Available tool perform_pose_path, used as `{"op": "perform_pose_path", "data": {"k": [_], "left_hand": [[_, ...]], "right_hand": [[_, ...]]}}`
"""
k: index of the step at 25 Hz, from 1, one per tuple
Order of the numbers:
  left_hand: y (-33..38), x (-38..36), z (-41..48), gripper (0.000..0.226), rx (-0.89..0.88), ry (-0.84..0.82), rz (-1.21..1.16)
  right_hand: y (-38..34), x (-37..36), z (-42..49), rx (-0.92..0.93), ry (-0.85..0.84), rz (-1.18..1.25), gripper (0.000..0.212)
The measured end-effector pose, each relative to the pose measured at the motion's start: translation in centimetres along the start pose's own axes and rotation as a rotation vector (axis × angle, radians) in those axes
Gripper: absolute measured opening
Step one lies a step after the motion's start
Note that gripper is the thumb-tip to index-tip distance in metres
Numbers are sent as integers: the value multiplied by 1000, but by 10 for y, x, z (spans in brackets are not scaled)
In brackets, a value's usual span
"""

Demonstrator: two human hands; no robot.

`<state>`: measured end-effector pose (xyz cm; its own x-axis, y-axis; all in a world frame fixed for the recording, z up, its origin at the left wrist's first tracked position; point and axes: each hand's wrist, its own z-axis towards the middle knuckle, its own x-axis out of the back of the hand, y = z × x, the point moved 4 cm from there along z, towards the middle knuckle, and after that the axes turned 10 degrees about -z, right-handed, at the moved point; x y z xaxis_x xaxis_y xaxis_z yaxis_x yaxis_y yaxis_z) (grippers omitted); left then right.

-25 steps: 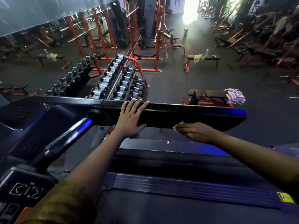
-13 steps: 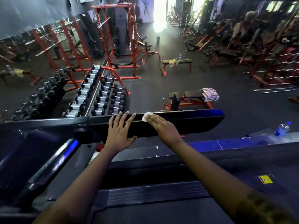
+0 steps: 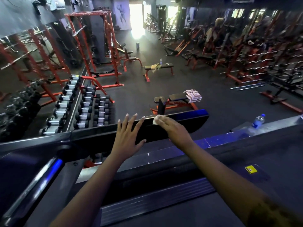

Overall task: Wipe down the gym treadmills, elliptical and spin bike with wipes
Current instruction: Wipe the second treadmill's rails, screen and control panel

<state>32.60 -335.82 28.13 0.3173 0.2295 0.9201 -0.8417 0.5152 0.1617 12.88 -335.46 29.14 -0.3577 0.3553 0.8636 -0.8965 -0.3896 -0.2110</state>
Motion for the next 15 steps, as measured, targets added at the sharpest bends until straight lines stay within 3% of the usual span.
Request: {"op": "perform_pose_path", "data": {"k": [2, 4, 6, 10, 15], "left_hand": [[21, -11, 23, 75, -90, -89, -22], [39, -20, 44, 76, -164, -141, -55], [55, -28, 61, 78, -221, -193, -66], [86, -42, 88, 79, -349, -277, -1], [98, -60, 104, 77, -450, -250, 110]], "right_hand": [[-6, -4, -2, 140, 12, -69, 48], [23, 8, -5, 94, 46, -126, 61], [56, 21, -14, -2, 46, -197, 71], [107, 33, -21, -194, 16, -179, 54], [163, 33, -27, -575, 207, 136, 43]]}}
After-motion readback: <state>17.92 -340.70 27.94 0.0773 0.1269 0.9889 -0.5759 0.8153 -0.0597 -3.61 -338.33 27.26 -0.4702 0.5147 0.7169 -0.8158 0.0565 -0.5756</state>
